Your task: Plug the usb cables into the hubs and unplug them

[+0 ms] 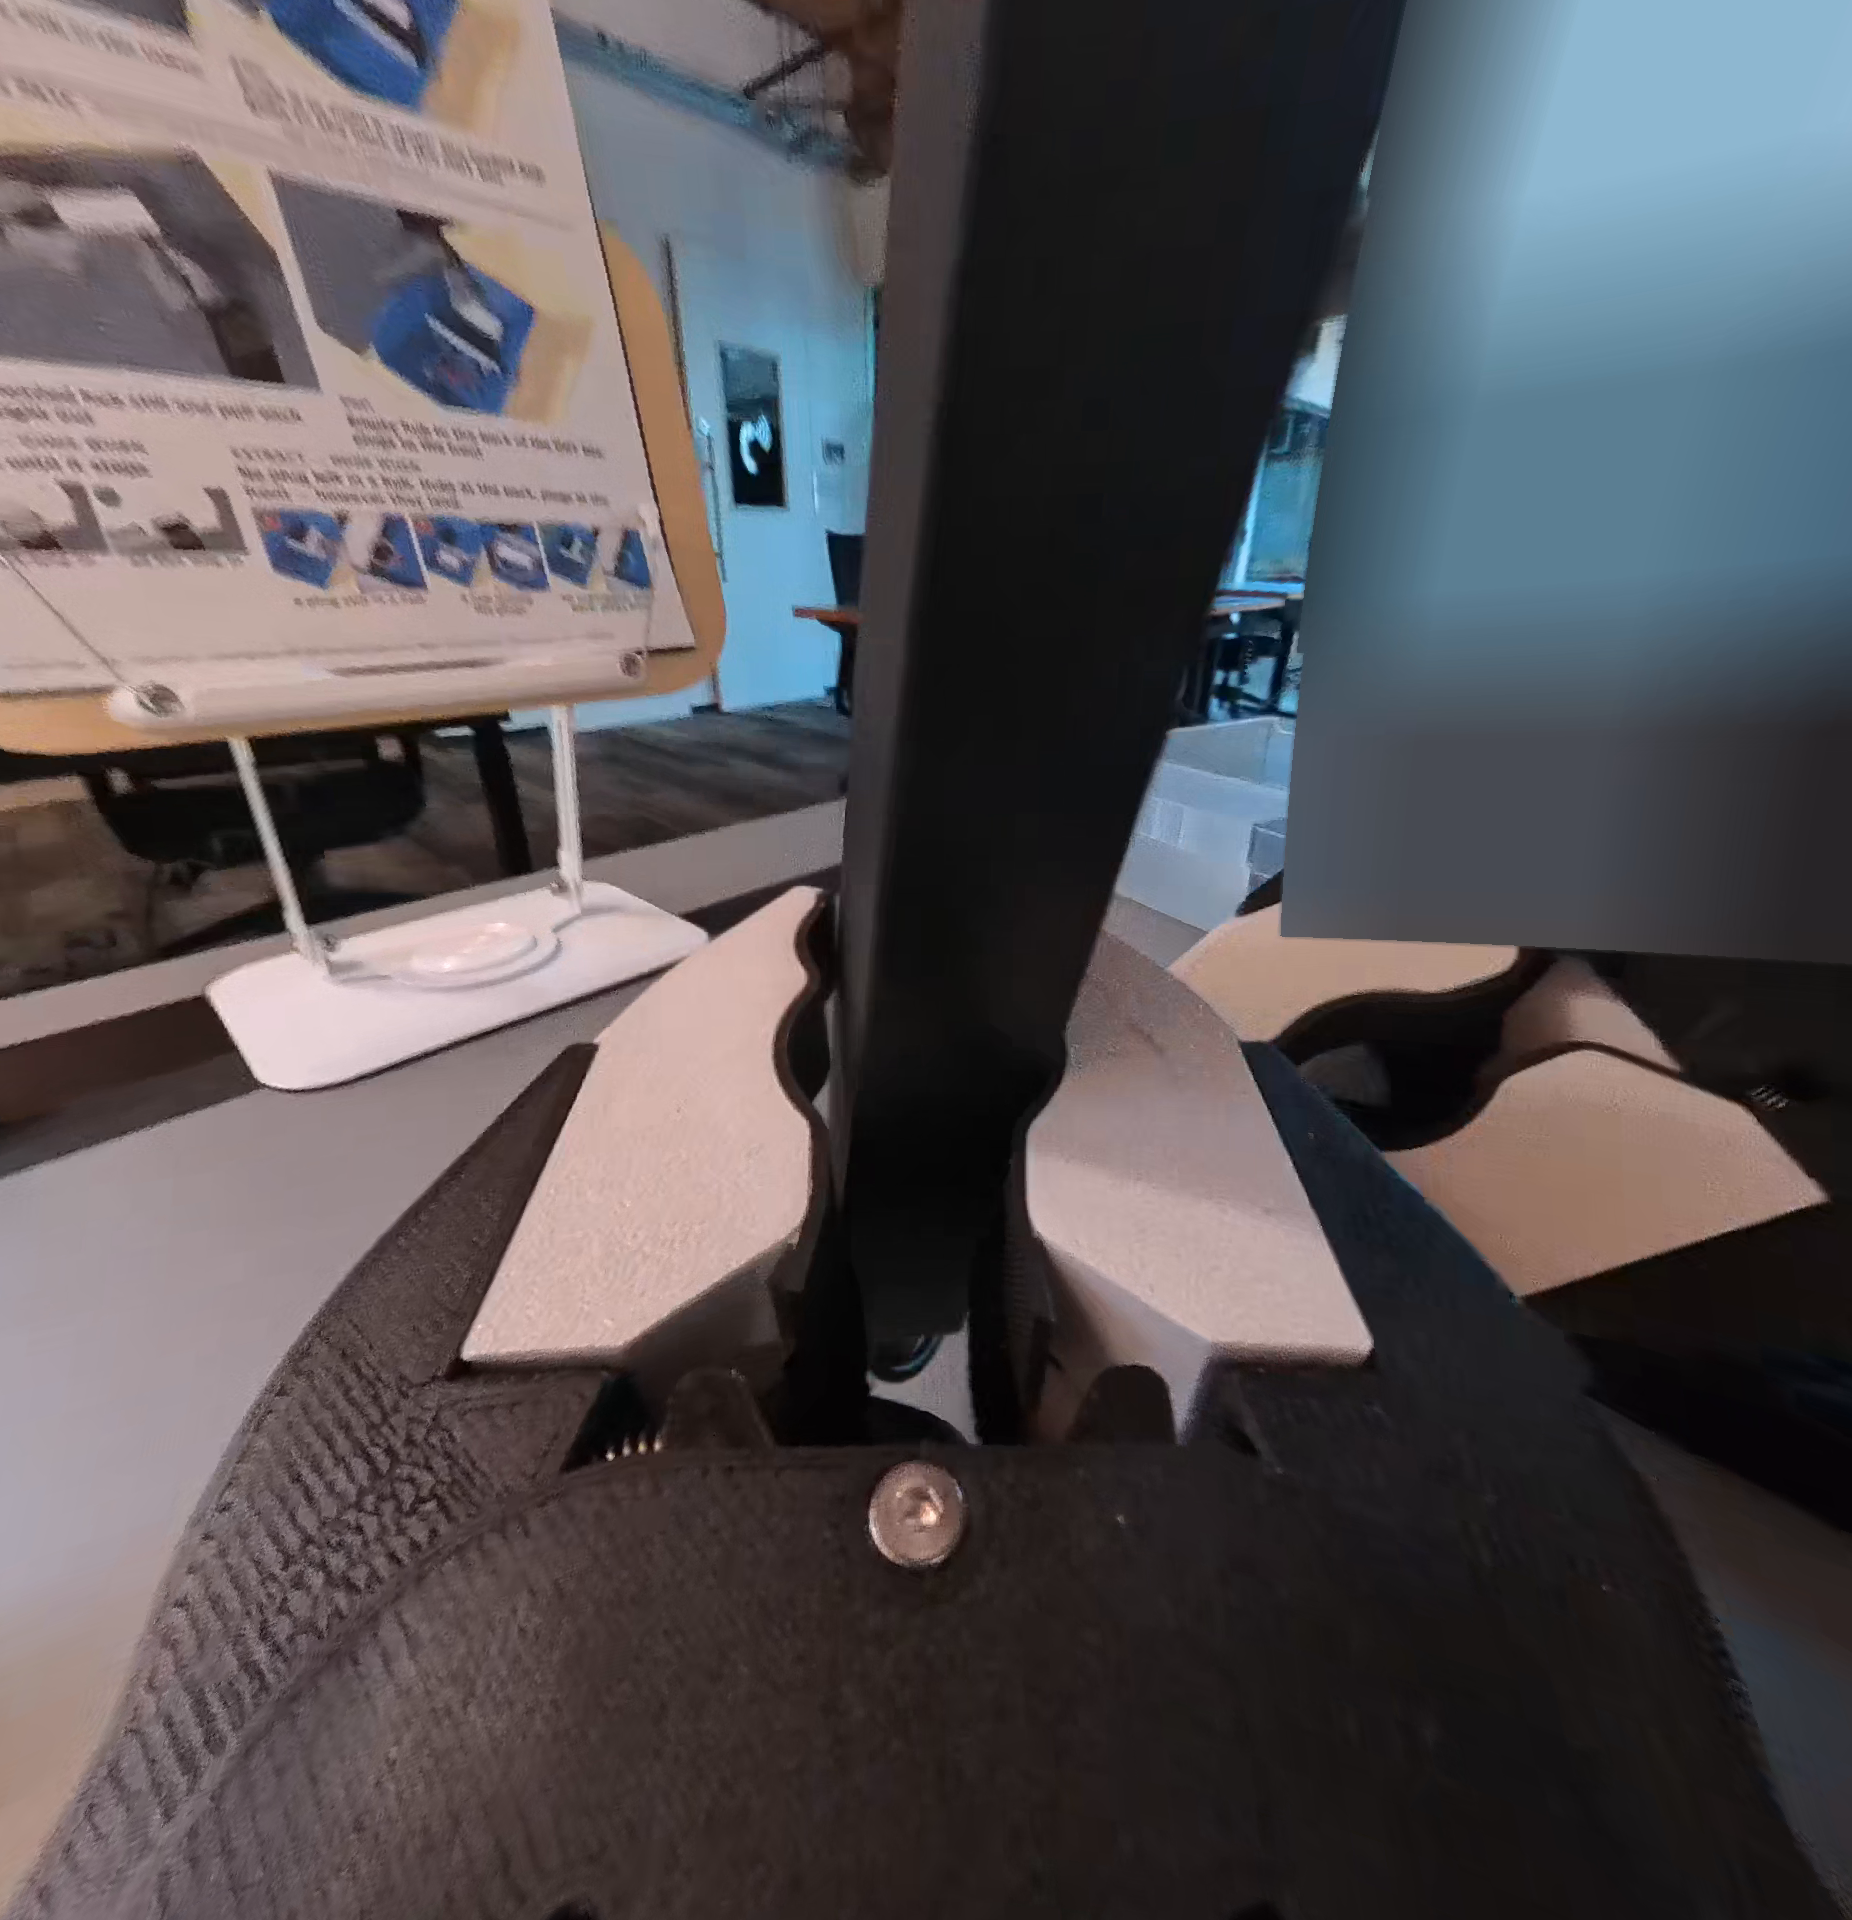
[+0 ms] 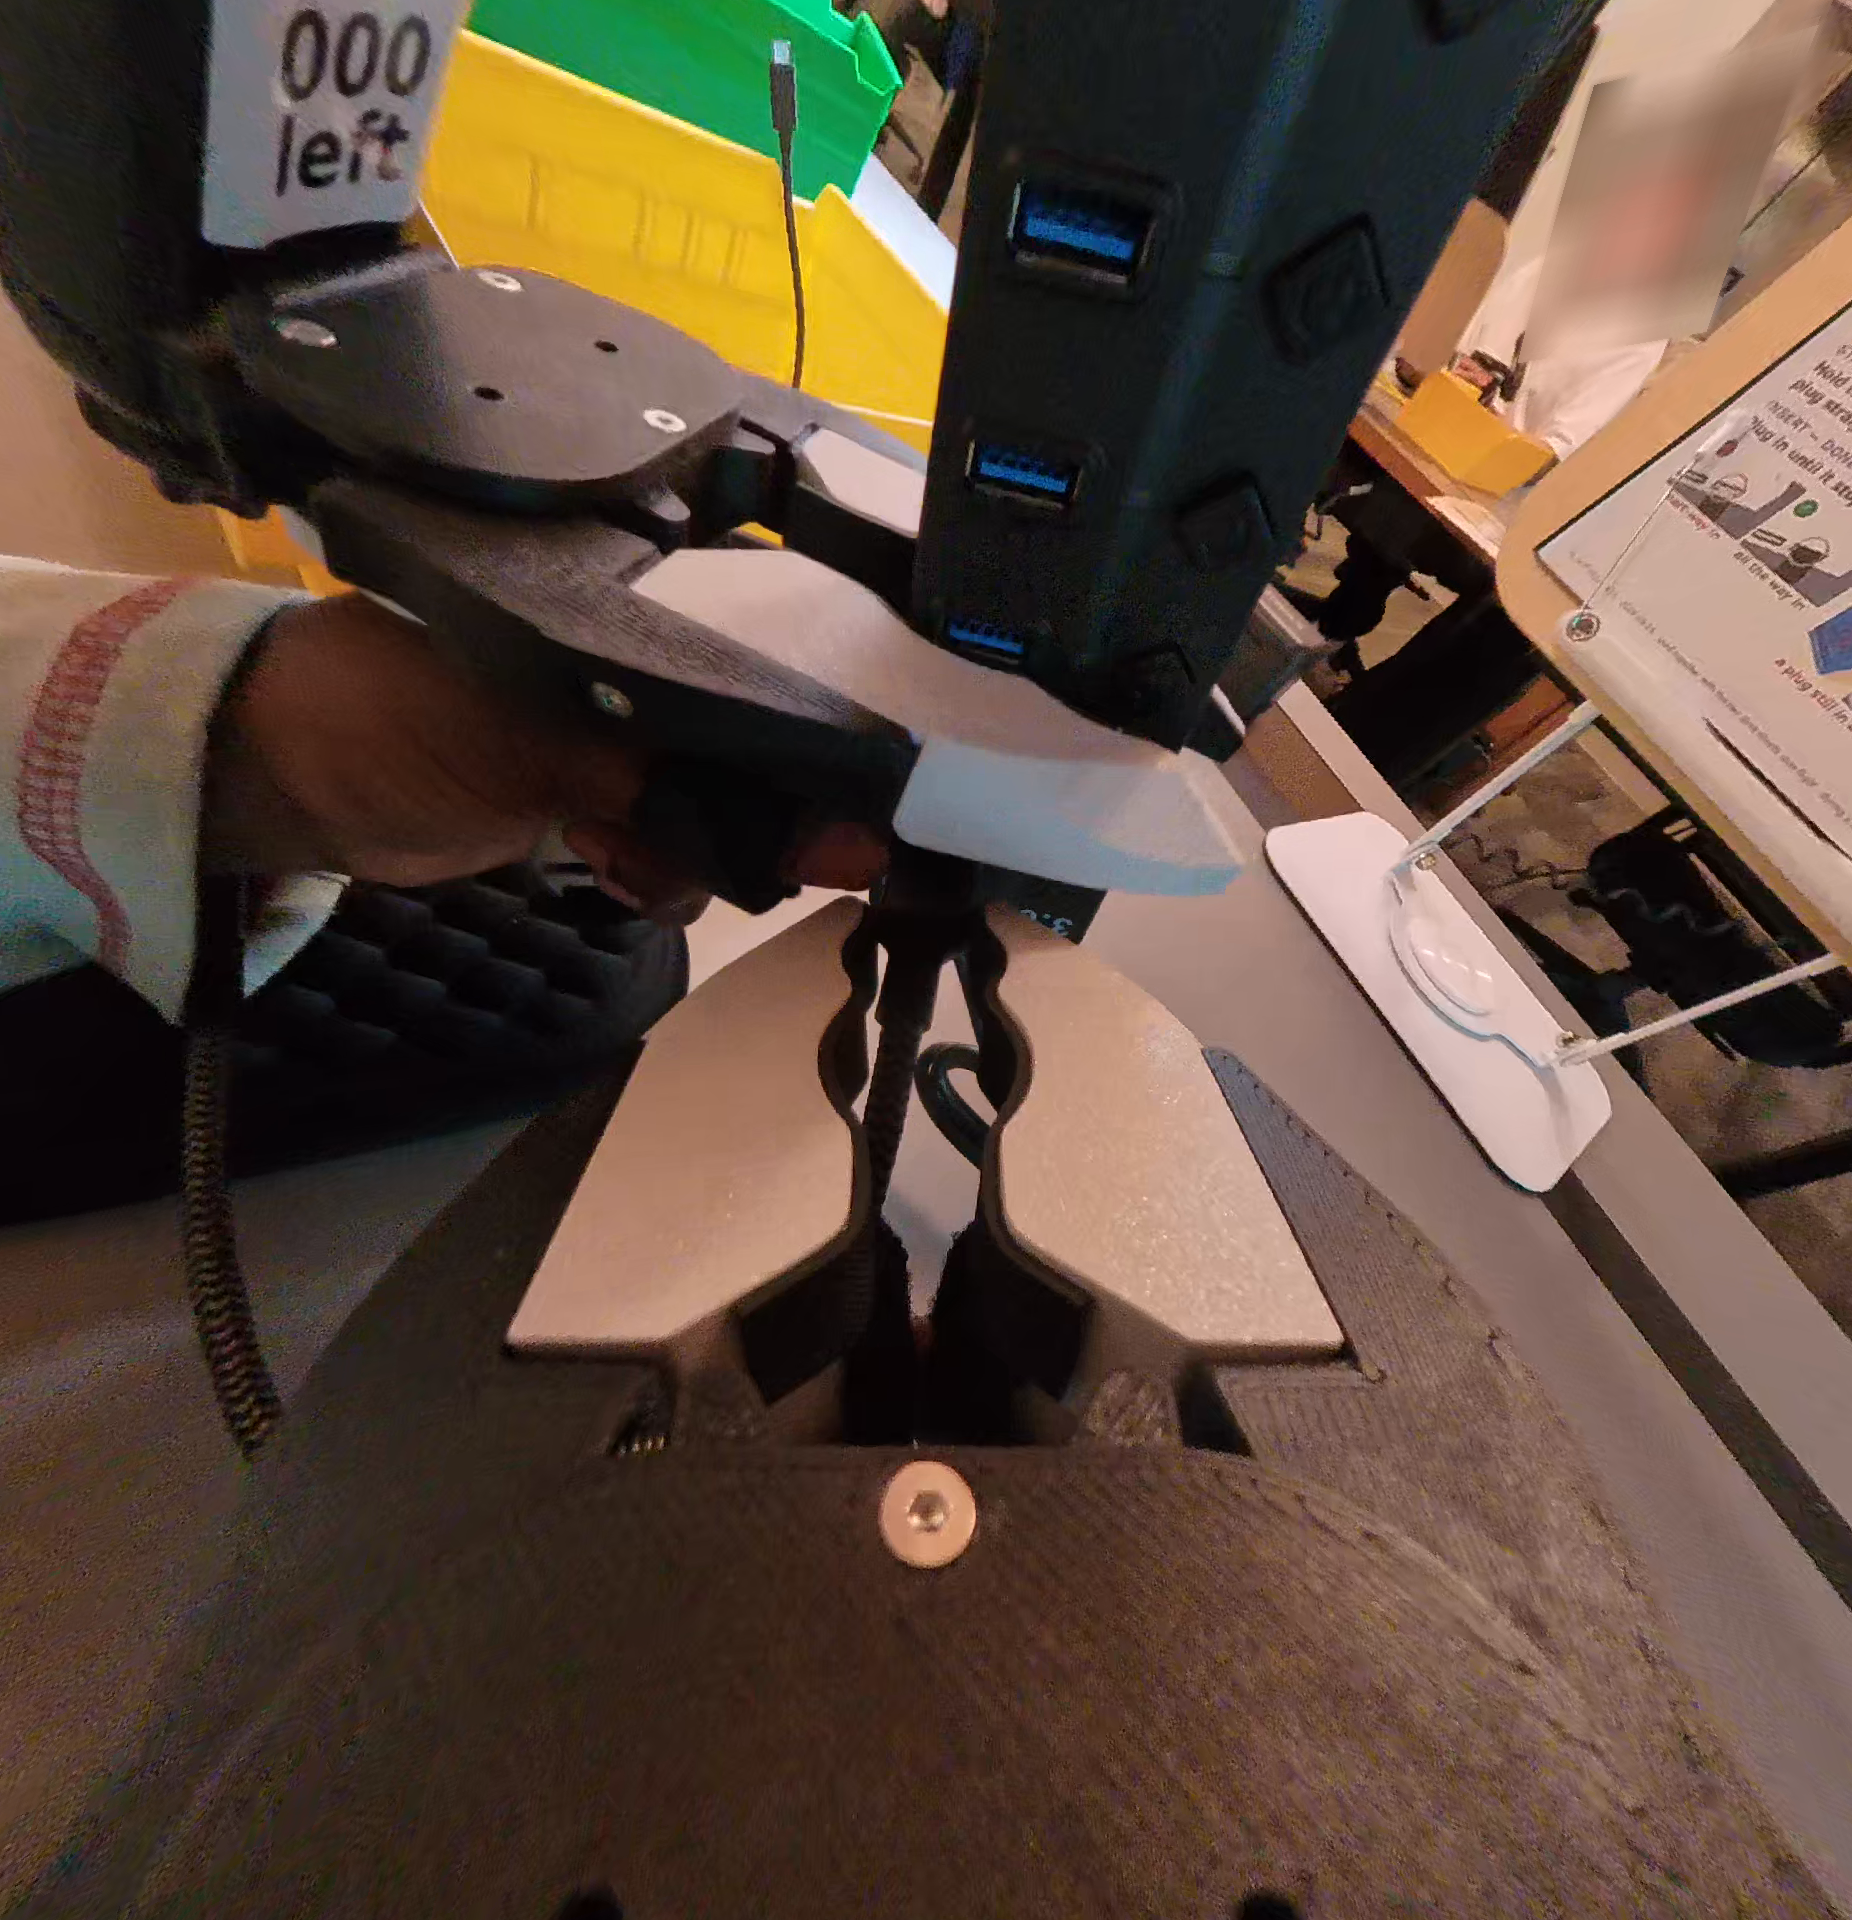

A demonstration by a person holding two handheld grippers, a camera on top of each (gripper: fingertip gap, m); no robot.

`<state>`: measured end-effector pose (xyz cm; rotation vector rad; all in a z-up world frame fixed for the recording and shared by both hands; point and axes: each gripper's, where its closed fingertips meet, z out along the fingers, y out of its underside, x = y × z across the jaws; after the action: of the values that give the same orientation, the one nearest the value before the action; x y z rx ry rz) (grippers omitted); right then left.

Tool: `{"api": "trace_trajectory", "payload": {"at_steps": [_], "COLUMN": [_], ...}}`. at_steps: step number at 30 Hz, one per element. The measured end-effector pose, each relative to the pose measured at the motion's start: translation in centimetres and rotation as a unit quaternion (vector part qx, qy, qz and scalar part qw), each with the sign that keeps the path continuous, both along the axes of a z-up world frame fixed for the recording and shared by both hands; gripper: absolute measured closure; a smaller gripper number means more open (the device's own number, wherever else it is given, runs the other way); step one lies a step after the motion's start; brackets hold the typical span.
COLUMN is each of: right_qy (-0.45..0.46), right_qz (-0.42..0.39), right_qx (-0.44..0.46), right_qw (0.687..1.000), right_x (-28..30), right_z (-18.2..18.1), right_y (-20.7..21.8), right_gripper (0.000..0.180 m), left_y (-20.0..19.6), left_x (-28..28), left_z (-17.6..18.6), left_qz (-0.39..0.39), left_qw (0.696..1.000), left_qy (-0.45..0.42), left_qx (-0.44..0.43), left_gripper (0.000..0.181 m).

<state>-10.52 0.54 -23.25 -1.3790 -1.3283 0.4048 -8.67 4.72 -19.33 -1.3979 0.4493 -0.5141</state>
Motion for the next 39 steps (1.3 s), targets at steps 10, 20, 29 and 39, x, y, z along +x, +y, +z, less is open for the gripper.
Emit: {"api": "trace_trajectory", "payload": {"at_steps": [10, 20, 29, 39], "right_qy": [0.008, 0.019, 0.268, 0.169], "right_qz": [-0.012, -0.066, -0.129, -0.429], "right_qx": [0.02, -0.049, 0.094, 0.386], "right_qw": [1.0, 0.996, 0.95, 0.799], "right_x": [0.0, 8.0, 18.4, 37.0], "right_z": [0.2, -2.9, 12.3, 18.4], "right_y": [-0.5, -1.2, 2.9, 5.3], "right_gripper": [0.162, 0.164, 0.163, 0.163], "left_y": [-0.7, -1.2, -2.5, -1.7], "left_x": [-0.1, -6.7, 0.4, 0.4], "left_z": [0.4, 5.9, 6.3, 4.6], "left_qz": [0.058, 0.144, 0.05, 0.039], "left_qw": [0.982, 0.981, 0.984, 0.992], "left_qy": [0.154, 0.077, 0.111, 0.087], "left_qx": [0.092, 0.1, 0.129, 0.084], "left_gripper": [0.152, 0.155, 0.154, 0.155]}}
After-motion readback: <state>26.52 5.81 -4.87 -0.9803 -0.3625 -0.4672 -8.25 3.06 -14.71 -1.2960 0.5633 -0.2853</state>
